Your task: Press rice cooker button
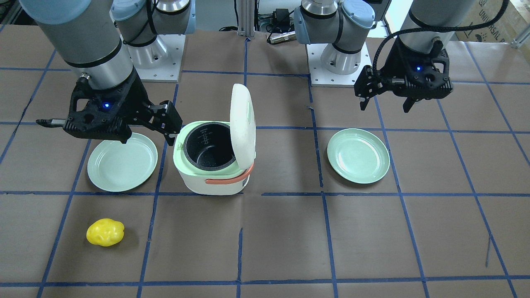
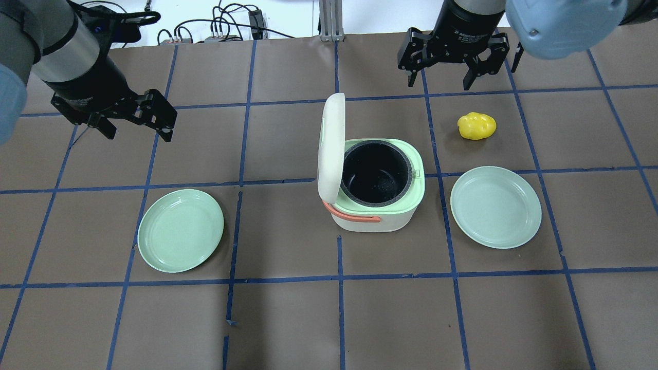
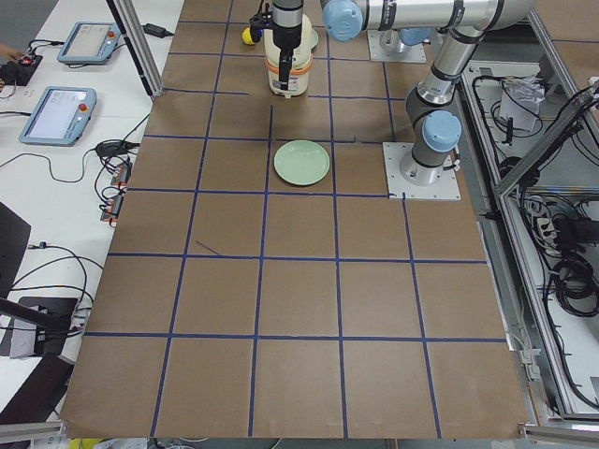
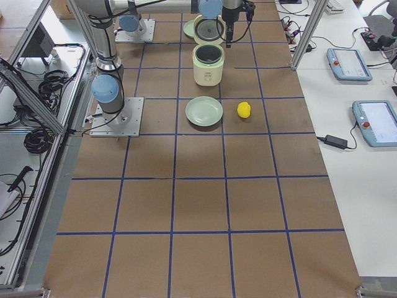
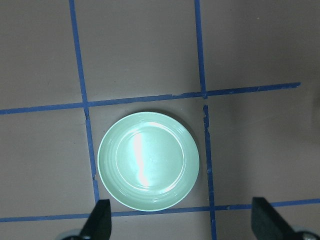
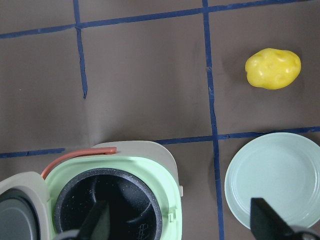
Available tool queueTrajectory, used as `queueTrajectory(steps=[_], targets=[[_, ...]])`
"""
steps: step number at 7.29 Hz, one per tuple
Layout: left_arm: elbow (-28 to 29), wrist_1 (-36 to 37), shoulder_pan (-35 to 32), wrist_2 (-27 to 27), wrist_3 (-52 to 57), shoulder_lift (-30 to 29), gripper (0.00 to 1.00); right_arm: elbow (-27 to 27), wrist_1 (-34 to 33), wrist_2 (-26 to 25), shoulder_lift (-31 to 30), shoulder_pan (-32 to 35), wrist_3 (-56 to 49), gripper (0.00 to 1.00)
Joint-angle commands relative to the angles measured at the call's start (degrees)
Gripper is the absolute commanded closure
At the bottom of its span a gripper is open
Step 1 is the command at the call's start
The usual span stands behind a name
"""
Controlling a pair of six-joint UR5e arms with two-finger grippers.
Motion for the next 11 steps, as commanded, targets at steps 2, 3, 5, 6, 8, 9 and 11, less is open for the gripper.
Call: queueTrajectory(steps=[2, 3, 5, 6, 8, 9, 11], targets=[[0.00, 0.00, 0.00, 0.00, -0.02, -0.03, 0.00, 0.44, 1.57, -1.73, -0.78, -0.56, -0.19, 0.00], [0.00, 0.00, 0.00, 0.00, -0.02, -0.03, 0.00, 0.44, 1.74, -1.74, -0.78, -0.82, -0.80, 0.00], [0.00, 0.00, 0.00, 0.00, -0.02, -0.03, 0.00, 0.62, 7.15, -1.74, -2.09, -0.83, -1.25, 0.00], [0.00, 0.00, 0.00, 0.00, -0.02, -0.03, 0.00, 0.70, 7.54, -1.74, -2.62, -0.83, -1.25, 0.00], [0.00, 0.00, 0.00, 0.00, -0.02, -0.03, 0.00, 1.40, 7.46, -1.65, -3.07, -0.83, -1.33, 0.00], [0.00, 0.00, 0.00, 0.00, -0.02, -0.03, 0.00, 2.37, 6.85, -1.65, -3.50, -0.83, -1.34, 0.00], [0.00, 0.00, 0.00, 0.00, -0.02, -0.03, 0.00, 2.73, 6.75, -1.65, -3.51, -0.83, -1.34, 0.00]])
